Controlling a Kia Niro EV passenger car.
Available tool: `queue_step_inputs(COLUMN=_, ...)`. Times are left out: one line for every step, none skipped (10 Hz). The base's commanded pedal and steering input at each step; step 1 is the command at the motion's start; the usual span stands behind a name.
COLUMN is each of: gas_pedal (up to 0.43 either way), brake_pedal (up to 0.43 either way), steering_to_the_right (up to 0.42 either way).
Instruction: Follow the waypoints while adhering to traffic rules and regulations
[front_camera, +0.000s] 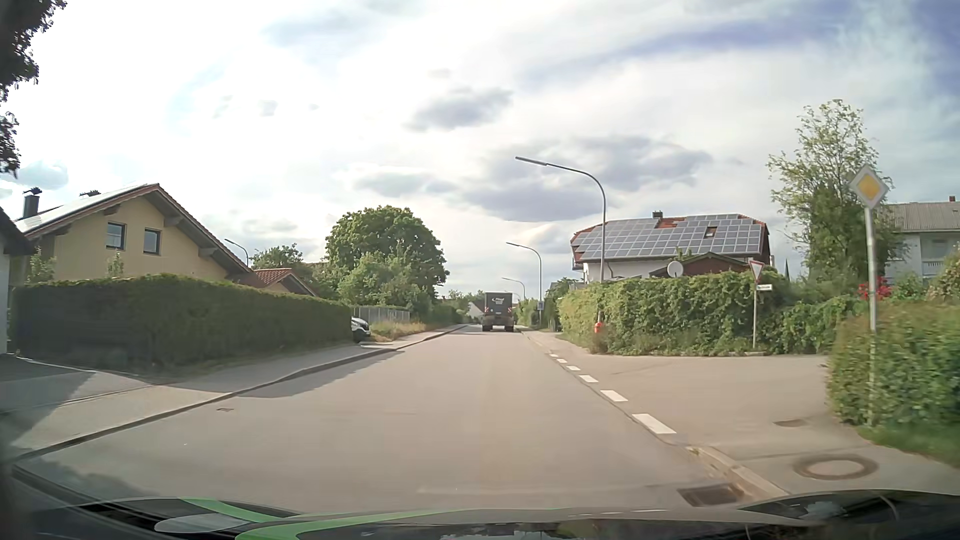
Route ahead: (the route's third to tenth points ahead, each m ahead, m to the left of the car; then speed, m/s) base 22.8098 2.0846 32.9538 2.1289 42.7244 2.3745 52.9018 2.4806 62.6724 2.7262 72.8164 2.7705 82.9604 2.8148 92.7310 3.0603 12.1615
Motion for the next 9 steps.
queue_step_inputs(gas_pedal=0.118, brake_pedal=0.0, steering_to_the_right=-0.002)
queue_step_inputs(gas_pedal=0.118, brake_pedal=0.0, steering_to_the_right=-0.002)
queue_step_inputs(gas_pedal=0.118, brake_pedal=0.0, steering_to_the_right=-0.002)
queue_step_inputs(gas_pedal=0.118, brake_pedal=0.0, steering_to_the_right=-0.002)
queue_step_inputs(gas_pedal=0.118, brake_pedal=0.0, steering_to_the_right=-0.002)
queue_step_inputs(gas_pedal=0.118, brake_pedal=0.0, steering_to_the_right=-0.002)
queue_step_inputs(gas_pedal=0.118, brake_pedal=0.0, steering_to_the_right=-0.002)
queue_step_inputs(gas_pedal=0.118, brake_pedal=0.0, steering_to_the_right=-0.002)
queue_step_inputs(gas_pedal=0.118, brake_pedal=0.0, steering_to_the_right=-0.002)
